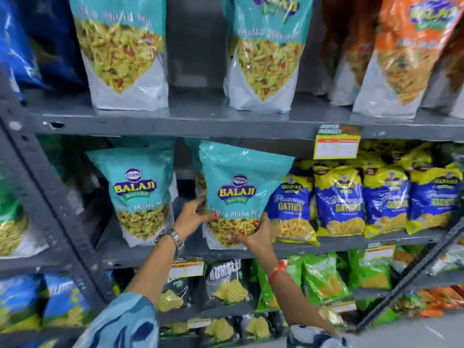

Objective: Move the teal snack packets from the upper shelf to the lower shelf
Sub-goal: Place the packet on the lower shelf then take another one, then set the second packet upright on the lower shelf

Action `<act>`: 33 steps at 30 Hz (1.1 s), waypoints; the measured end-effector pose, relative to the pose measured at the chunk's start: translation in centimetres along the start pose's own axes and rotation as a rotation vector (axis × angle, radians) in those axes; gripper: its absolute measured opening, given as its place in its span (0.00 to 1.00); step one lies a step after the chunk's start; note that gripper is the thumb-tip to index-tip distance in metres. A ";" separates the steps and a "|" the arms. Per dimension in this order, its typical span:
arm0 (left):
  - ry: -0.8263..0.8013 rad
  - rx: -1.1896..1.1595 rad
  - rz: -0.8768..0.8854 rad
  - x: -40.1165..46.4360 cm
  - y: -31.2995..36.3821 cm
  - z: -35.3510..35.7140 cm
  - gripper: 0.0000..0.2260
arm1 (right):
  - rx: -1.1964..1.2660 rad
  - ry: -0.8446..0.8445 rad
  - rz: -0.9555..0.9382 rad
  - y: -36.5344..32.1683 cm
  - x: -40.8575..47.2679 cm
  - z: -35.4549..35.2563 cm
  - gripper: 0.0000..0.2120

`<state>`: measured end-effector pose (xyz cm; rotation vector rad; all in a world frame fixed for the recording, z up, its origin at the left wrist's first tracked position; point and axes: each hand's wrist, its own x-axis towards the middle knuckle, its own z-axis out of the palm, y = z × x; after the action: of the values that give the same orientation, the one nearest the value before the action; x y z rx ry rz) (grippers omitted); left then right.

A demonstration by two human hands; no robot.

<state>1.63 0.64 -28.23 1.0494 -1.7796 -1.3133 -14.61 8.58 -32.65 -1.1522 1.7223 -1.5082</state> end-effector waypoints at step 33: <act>0.450 -0.344 0.737 -2.0 16.4 0.6 0.07 | 0.433 0.476 -0.617 -18.0 3.0 -5.7 0.17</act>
<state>-1.39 5.38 -12.72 0.3805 -1.3303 -0.7940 -16.71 8.81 -13.60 -1.2059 1.2322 -2.5512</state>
